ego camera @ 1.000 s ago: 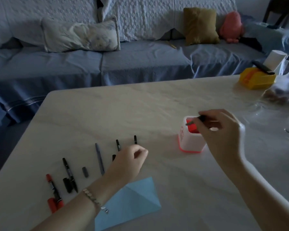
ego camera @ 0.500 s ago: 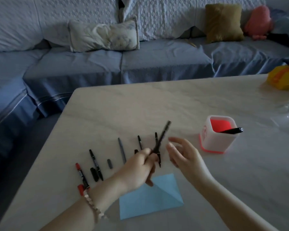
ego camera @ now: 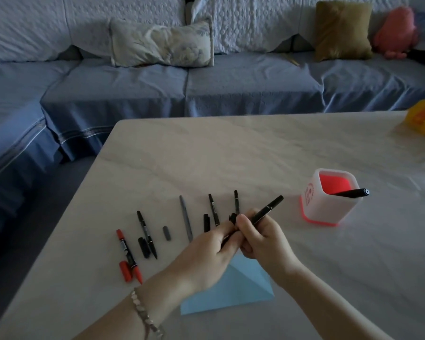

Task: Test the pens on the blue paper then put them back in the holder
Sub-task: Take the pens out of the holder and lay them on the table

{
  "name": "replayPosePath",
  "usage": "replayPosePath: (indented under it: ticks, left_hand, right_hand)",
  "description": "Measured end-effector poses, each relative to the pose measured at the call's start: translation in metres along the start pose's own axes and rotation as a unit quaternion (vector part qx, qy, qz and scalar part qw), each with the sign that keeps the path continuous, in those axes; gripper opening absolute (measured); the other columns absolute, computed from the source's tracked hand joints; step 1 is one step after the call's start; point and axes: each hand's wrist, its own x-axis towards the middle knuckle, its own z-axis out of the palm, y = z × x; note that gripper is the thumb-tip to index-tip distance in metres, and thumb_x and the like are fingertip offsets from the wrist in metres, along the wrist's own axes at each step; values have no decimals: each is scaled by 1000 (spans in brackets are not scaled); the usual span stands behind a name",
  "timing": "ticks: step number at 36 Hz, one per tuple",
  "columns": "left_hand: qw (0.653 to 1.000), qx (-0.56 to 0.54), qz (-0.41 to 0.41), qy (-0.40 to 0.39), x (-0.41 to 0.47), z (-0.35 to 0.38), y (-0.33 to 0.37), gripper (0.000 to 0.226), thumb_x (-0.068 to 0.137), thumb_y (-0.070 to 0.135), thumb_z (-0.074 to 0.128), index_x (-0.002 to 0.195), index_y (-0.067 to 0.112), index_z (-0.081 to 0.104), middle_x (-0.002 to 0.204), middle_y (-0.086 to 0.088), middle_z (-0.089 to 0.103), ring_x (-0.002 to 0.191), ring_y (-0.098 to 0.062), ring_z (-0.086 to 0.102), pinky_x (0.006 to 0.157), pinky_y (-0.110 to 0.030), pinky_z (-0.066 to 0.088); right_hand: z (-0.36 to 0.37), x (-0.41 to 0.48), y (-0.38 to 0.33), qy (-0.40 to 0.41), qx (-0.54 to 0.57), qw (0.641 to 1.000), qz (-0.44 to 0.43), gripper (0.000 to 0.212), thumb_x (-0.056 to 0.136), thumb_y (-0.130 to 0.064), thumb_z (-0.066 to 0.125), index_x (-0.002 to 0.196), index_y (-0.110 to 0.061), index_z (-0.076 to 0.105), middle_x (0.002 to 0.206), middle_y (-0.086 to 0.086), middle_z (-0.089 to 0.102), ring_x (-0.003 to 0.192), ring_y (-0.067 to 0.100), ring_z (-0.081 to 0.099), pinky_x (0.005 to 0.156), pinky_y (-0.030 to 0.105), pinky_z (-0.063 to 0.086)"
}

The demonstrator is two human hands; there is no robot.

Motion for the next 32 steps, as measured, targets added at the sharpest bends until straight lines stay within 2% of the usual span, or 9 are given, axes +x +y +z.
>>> replayPosePath:
  ticks: [3,6,12,15,17,21,24,27,32]
  left_hand:
    - [999,-1,-40,2,3,-7,1,51,82,63,30,78,15,46,56,3,38,50,-12,34,54,-32,32]
    - [994,-33,-106,-5,3,-15,-9,44,89,60,27,76,19,38,58,7,32,49,-8,29,51,-25,28]
    - [983,-48,-174,-12,16,-8,-35,12,97,26,30,87,22,35,70,-4,44,64,-18,39,61,-35,34]
    - [980,-89,-170,57,35,2,-32,12,97,24,38,87,19,43,78,-1,56,75,-18,53,74,-33,49]
    - [980,-69,-163,89,52,8,-28,10,96,23,43,92,16,48,84,3,53,84,-16,51,70,-21,43]
    - [981,-30,-158,111,92,25,-19,22,93,22,50,109,8,58,107,-6,61,102,-21,54,73,-21,34]
    - [984,-13,-155,92,114,36,-12,23,91,24,55,109,9,59,103,-3,62,93,-17,55,74,-21,35]
    - [985,39,-152,66,130,45,-6,19,88,24,60,103,11,59,100,-4,64,91,-19,58,75,-25,42]
    - [977,163,-135,41,141,53,-8,15,86,21,62,99,13,62,103,-7,66,96,-24,61,72,-25,43]
  right_hand:
    - [-15,9,-8,109,88,990,-19,38,96,-8,40,59,-13,36,37,-9,34,33,3,27,35,14,22]
    - [-54,20,-17,151,148,977,5,36,98,-15,38,62,-14,35,41,-7,33,35,5,24,36,14,19]
    - [-90,30,8,73,-66,976,194,27,93,-10,50,67,-6,53,46,2,47,33,8,42,35,15,38]
    - [-98,34,10,55,-117,969,210,26,92,-13,53,67,-6,57,55,6,51,34,4,46,39,12,41]
    - [-101,39,7,38,-164,964,206,29,92,-15,53,65,-7,57,58,8,54,31,1,46,39,11,41]
    - [-104,54,5,15,-263,948,179,30,89,-17,58,61,-5,57,56,8,58,32,3,49,42,12,45]
    - [-103,67,13,13,-314,938,147,17,85,-18,63,85,-2,62,49,1,58,33,3,49,44,15,43]
    - [-101,78,26,35,-390,911,126,43,84,-27,65,121,-10,53,65,4,63,46,7,54,48,19,39]
    - [-97,87,53,62,-419,899,112,48,84,-29,64,126,-10,51,101,13,66,79,18,54,67,24,39]
